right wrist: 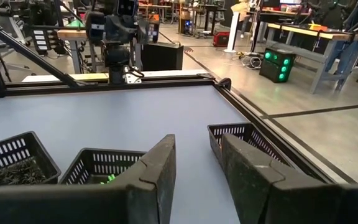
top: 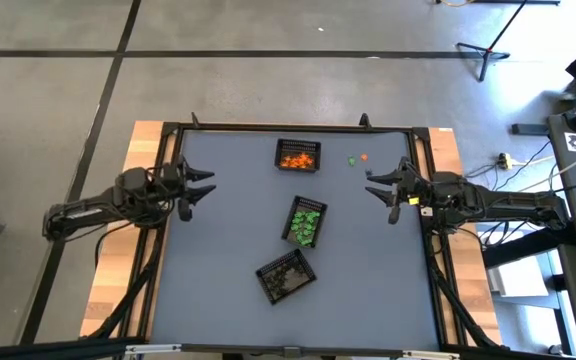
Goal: Sort Halloween decoration
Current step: Put the black spider toy into the bottom black bin
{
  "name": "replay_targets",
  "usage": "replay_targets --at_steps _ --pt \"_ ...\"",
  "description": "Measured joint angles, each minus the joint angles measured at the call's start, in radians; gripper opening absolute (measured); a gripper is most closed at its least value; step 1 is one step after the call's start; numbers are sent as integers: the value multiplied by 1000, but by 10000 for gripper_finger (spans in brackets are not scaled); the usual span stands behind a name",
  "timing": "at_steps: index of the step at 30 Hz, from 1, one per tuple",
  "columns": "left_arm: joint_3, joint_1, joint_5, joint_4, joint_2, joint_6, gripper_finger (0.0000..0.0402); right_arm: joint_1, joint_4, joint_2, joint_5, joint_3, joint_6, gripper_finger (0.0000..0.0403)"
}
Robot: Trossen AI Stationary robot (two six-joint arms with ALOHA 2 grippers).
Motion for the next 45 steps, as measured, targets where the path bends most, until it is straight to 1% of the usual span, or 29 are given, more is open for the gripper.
replay_targets --at_steps 6,7,9,11,13,17,19,21,23,25,27,33,36,40,45 --pt "-73 -93 -98 25 -5 -7 189 0 1 0 10 0 -1 127" --pt "-85 -101 -109 37 -7 -6 189 0 3 0 29 0 -1 127" --pt "-112 -110 -116 56 -8 -2 189 0 1 1 102 0 0 127" --pt "-126 -113 -88 98 -6 26 189 0 -21 17 164 6 2 127" --pt "-137 -117 -66 132 -6 45 189 0 -54 57 206 25 2 127" --pt "-138 -116 -64 133 -6 64 189 0 -124 154 209 84 2 127" --pt "-138 -116 -63 121 -4 65 189 -3 -163 206 237 112 0 127" --pt "-138 -116 -67 122 -5 67 189 -31 -201 260 267 138 5 127" --pt "-138 -116 -71 122 -5 93 189 -81 -235 315 267 159 31 127" --pt "-138 -116 -70 122 -5 133 189 -148 -260 368 248 175 67 127" --pt "-138 -116 -69 122 -5 150 189 -227 -262 418 201 183 88 127" --pt "-138 -116 -67 122 -5 151 189 -476 -238 572 -25 183 102 127" --pt "-138 -116 -67 122 -5 150 189 -576 -257 647 -81 183 102 127" --pt "-138 -116 -67 122 -5 151 188 -651 -284 737 -123 183 101 127" --pt "-138 -116 -67 122 -5 151 188 -668 -290 832 -125 183 101 127"
